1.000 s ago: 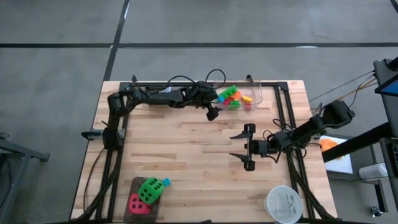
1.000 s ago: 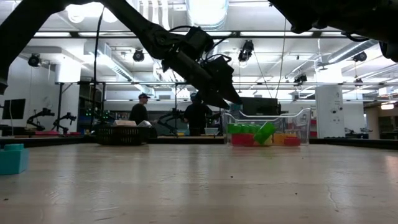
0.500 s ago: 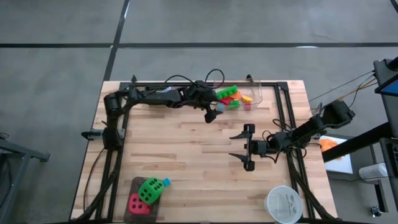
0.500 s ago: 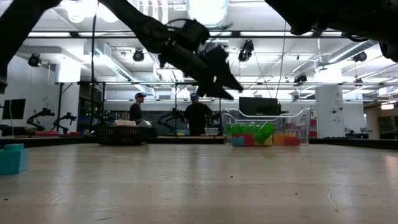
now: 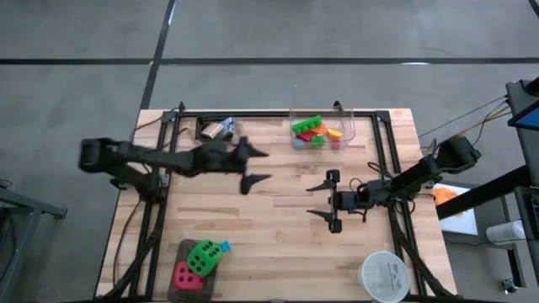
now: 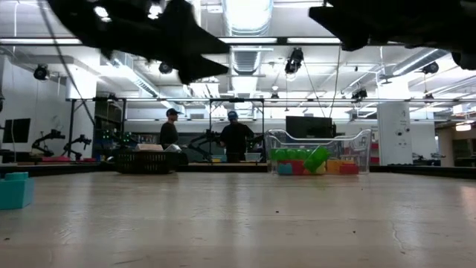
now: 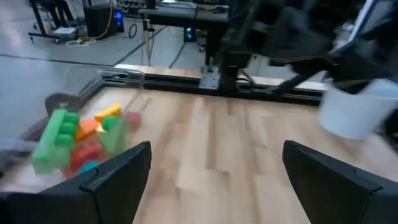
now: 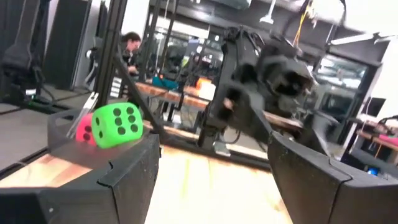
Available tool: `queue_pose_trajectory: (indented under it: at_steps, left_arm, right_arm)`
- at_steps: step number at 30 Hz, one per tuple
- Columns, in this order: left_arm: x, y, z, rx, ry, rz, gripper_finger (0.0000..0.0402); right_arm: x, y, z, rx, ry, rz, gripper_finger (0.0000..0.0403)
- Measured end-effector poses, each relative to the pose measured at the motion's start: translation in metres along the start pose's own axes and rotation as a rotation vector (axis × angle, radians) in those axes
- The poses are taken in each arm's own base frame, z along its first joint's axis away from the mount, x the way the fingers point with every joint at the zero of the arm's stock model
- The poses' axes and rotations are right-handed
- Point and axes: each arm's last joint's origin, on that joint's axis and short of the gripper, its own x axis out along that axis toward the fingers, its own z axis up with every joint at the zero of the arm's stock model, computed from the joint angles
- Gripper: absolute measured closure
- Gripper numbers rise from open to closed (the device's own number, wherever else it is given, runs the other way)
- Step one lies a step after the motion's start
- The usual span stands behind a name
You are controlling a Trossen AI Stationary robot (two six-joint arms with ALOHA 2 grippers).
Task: Pick & Place Toys
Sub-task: Put the blue game piece into the transparent bin
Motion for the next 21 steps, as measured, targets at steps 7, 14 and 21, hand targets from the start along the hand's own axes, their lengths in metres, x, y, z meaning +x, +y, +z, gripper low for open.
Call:
queue_pose_trajectory:
  at_steps: [7,14,21]
  left_arm:
    - [-0.071,-0.029,-0.014,-0.01,-0.01,0.04,0.0039]
    - [-0.109,-0.031,-0.022,-0.014,-0.052,0.102,0.004]
    - [-0.121,-0.029,-0.032,-0.003,-0.074,0.104,0.004]
  right_arm:
    - [0.053,0.013,-0.003,0.002,0.182,0.041,0.0113]
    - [0.127,0.038,-0.041,0.079,0.256,0.265,0.0113]
    - [0.172,0.035,-0.095,0.191,0.336,0.324,0.0113]
